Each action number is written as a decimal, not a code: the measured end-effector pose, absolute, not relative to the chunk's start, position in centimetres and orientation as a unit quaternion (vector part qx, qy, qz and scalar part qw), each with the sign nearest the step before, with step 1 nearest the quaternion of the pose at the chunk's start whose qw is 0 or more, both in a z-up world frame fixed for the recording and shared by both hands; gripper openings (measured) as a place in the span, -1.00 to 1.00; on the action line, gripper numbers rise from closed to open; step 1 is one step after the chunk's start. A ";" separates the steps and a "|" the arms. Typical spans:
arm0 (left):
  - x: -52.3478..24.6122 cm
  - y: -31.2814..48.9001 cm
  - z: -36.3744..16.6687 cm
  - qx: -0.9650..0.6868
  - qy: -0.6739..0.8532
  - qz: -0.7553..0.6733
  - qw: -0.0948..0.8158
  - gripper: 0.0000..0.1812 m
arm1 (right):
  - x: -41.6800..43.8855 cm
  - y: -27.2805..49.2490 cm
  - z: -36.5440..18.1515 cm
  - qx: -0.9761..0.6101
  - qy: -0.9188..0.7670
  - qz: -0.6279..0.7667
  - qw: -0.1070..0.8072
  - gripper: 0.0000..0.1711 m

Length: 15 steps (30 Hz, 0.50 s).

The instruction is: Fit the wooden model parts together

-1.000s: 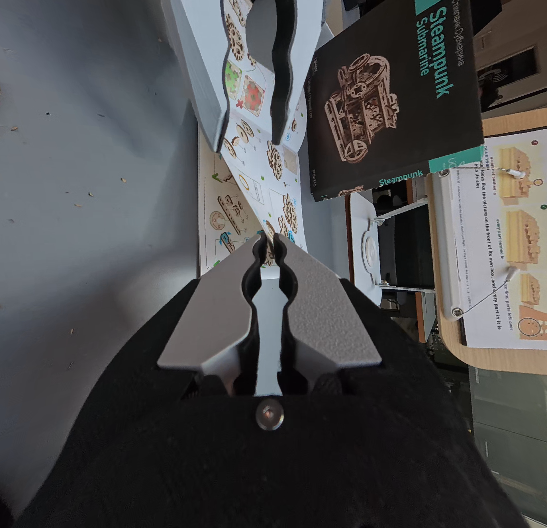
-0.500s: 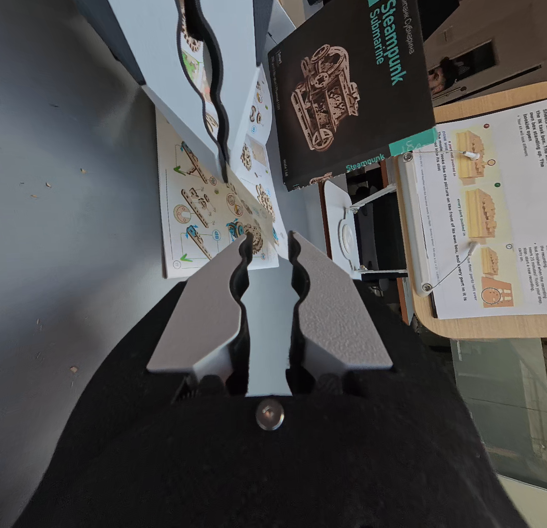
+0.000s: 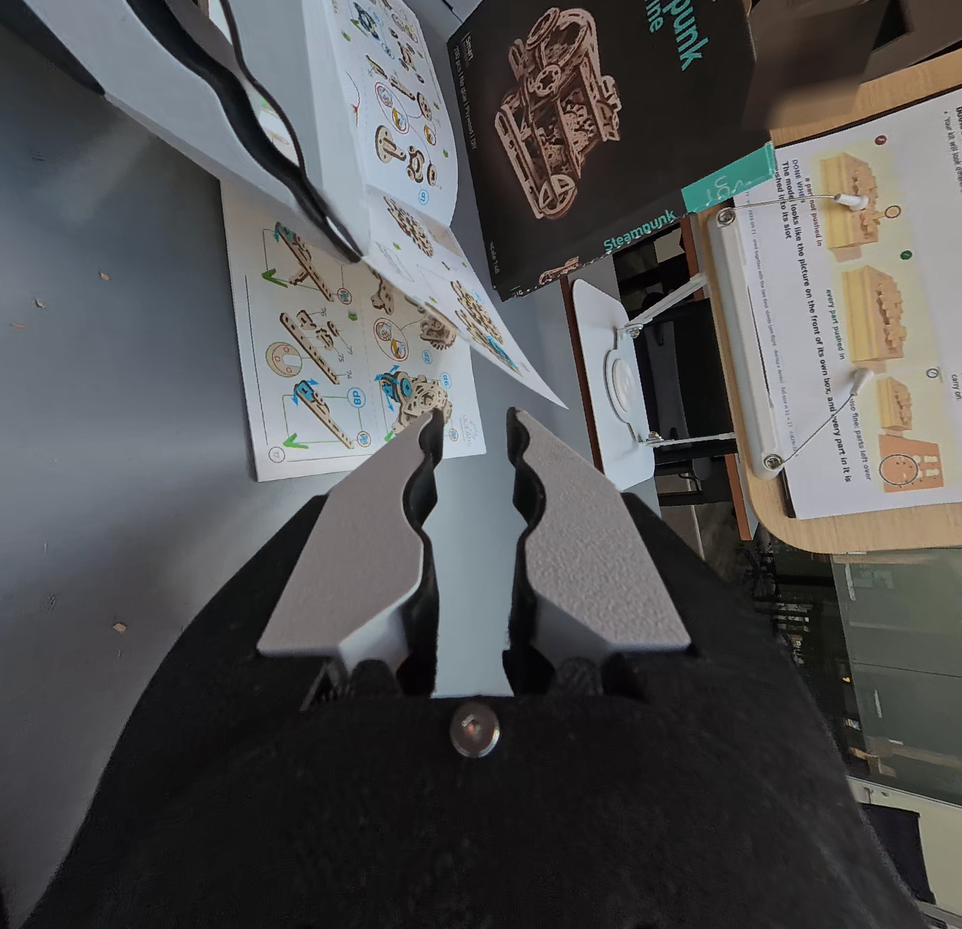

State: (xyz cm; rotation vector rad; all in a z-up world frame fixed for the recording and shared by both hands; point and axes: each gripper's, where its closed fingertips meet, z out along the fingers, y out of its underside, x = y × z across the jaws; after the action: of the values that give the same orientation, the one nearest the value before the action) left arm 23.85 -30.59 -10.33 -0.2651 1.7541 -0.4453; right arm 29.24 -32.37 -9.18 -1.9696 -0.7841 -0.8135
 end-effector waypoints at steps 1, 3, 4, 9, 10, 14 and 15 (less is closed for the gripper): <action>23.8 -30.2 -9.8 -0.155 0.752 -0.222 0.602 -1.00 | 29.0 -32.2 -9.3 -0.790 -0.311 -0.314 0.425 -0.73; 23.6 -28.8 -8.6 -0.252 0.724 -0.281 0.577 -1.00 | 27.7 -31.5 -9.4 -0.797 -0.301 -0.277 0.445 -0.73; 23.4 -27.6 -7.8 -0.299 0.704 -0.301 0.570 -1.00 | 27.0 -30.8 -9.3 -0.801 -0.290 -0.257 0.457 -0.73; 20.6 -22.0 -6.6 -0.497 0.584 -0.400 0.501 -1.00 | 23.5 -25.2 -9.6 -0.843 -0.204 -0.123 0.482 -0.72; 19.8 -21.0 -6.6 -0.519 0.563 -0.409 0.497 -1.00 | 23.1 -24.0 -10.0 -0.853 -0.189 -0.103 0.476 -0.72; 16.8 -18.6 -7.4 -0.568 0.527 -0.406 0.485 -1.00 | 21.6 -19.2 -10.1 -0.856 -0.180 -0.091 0.475 -0.72; 16.0 -18.2 -7.6 -0.576 0.523 -0.400 0.485 -0.97 | 21.1 -18.3 -10.4 -0.858 -0.190 -0.093 0.469 -0.72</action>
State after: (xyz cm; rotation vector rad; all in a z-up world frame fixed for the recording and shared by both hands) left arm 15.98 -18.19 -7.60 -1.4022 1.2727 -0.9733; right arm 21.13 -18.31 -10.39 -2.1024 -0.4654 -0.2291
